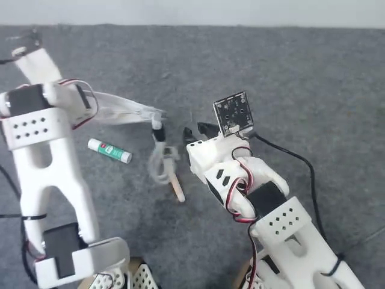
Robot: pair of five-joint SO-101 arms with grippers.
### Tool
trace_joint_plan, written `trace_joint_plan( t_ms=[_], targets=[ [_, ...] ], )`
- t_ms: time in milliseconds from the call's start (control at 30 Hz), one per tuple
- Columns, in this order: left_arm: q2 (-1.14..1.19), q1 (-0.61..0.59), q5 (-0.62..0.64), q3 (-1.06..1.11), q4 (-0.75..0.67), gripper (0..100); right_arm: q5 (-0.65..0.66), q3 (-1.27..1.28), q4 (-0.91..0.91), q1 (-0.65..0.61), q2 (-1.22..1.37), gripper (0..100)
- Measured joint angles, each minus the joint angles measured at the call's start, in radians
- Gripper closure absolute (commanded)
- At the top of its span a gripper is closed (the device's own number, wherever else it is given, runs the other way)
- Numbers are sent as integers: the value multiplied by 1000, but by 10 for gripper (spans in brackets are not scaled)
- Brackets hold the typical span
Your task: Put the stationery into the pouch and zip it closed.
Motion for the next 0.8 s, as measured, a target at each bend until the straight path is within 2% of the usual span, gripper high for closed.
trace_joint_plan(
  t_ms=[200,533,800],
  targets=[
    [2,-72,9,-6,0,990,63,-26,0,0,129,893],
    [2,-77,9,-6,2,990,72,-218,8,0,545,892],
    [2,-77,9,-6,2,990,72,-448,201,14,793,892]
  ],
)
